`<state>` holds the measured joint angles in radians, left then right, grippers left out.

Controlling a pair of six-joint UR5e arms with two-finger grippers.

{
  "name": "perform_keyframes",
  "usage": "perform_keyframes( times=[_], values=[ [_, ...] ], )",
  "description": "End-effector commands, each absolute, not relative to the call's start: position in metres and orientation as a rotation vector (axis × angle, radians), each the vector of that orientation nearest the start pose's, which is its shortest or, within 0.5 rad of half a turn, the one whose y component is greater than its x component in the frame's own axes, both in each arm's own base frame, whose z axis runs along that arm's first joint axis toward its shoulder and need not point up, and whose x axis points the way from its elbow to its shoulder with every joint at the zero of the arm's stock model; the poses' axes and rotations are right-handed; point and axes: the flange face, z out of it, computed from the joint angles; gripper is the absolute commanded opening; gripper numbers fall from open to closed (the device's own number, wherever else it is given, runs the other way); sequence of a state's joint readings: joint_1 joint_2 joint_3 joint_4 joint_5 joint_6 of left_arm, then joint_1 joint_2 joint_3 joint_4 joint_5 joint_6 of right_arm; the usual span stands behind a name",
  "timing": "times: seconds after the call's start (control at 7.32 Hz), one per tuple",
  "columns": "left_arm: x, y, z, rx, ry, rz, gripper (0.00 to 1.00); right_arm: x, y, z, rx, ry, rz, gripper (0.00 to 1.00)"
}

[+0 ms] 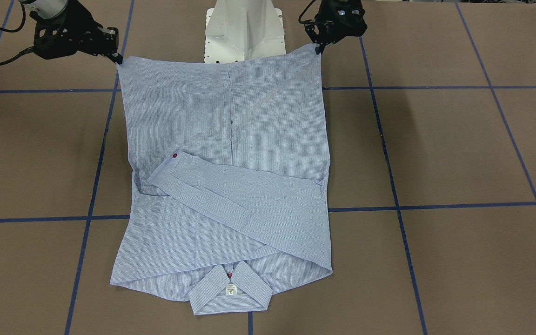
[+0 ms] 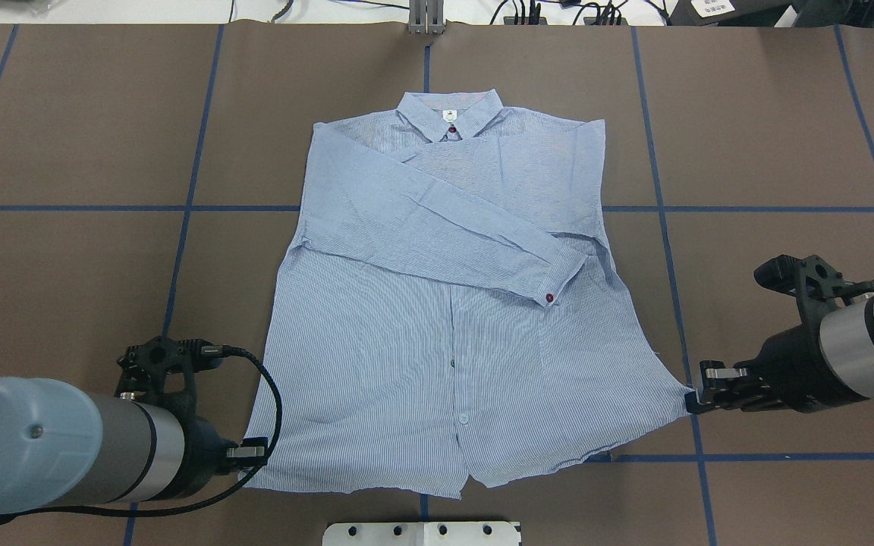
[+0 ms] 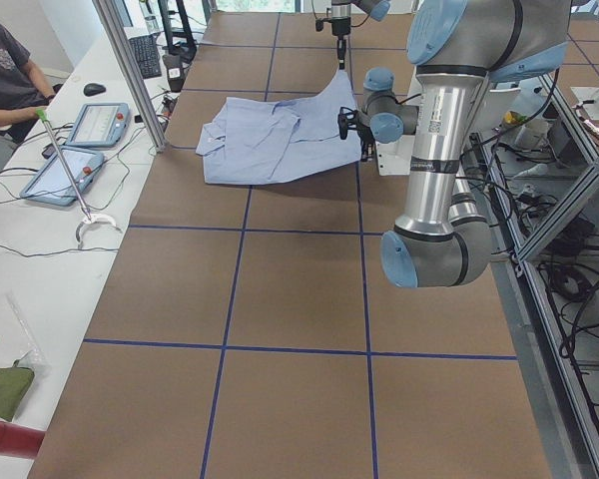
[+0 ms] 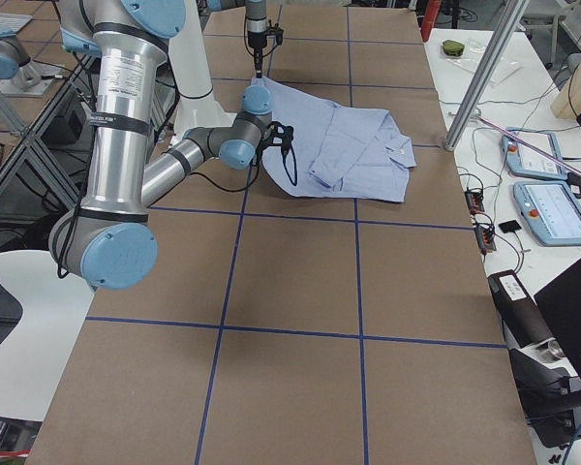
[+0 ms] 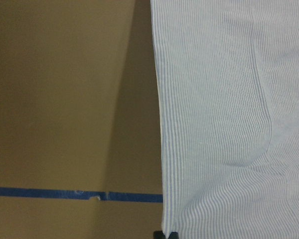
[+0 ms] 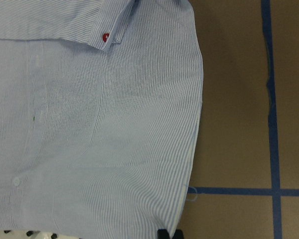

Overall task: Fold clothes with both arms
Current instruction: 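Lift the hem with both grippers and carry it toward the collar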

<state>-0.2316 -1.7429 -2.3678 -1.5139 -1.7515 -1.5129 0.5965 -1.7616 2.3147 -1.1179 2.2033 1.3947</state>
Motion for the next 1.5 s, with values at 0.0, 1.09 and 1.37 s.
perform_keyframes(
  times=[0.0, 1.09, 1.37],
  values=[
    [0.375, -0.203, 0.232, -0.061, 0.941, -0.061, 0.00, -0.249, -0.252, 0.322, -0.208, -1.178, -0.008, 0.00],
    [0.359, -0.183, 0.200, -0.131, 1.008, 0.013, 0.00, -0.234, -0.261, 0.332, -0.265, -1.251, -0.049, 0.00],
    [0.345, -0.215, 0.190, -0.076, 1.037, -0.056, 0.00, -0.238, -0.295, 0.337, -0.235, -1.263, -0.001, 0.00]
  ],
)
